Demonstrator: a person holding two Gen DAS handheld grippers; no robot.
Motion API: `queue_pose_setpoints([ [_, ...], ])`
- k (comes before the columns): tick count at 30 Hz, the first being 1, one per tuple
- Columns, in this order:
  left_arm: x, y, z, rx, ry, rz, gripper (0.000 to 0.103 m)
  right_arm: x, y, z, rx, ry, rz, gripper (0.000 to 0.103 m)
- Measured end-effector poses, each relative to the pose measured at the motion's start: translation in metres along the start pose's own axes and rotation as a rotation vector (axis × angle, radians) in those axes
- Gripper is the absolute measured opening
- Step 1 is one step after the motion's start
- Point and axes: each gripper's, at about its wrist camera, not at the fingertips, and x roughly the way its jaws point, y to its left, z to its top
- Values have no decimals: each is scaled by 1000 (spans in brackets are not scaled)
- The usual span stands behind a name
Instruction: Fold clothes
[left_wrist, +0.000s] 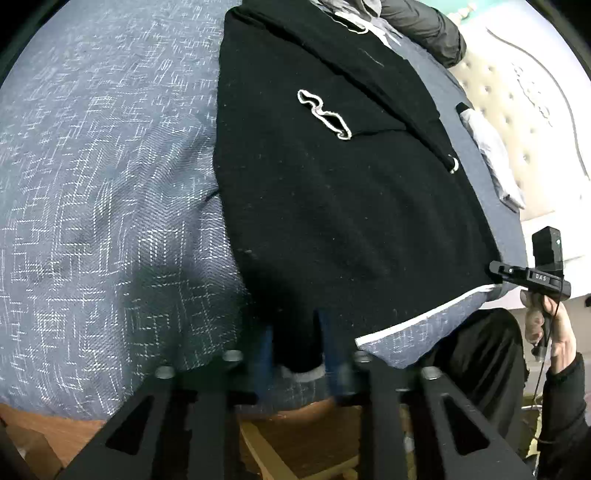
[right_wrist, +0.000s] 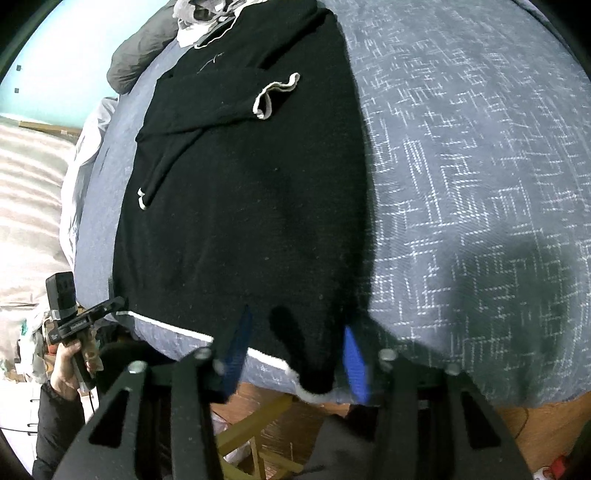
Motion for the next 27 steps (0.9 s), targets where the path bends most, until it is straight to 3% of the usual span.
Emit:
queue_pose_setpoints([
  [2,-2,-2,0,9,-4,-2,8,-2,3,-2,-23,-11,-4,11],
  [4,-11,-8,0,34,-24,-11,7,-5,6,-4,-51,-22,-10,7],
  [12,-57,-34,9,122,-114,-32,6,-46,29,-6,-130,-114,33,5],
  [27,-145,-46,-28,229,-206,-35,6,-115,80,-42,-303,-242,69,5],
])
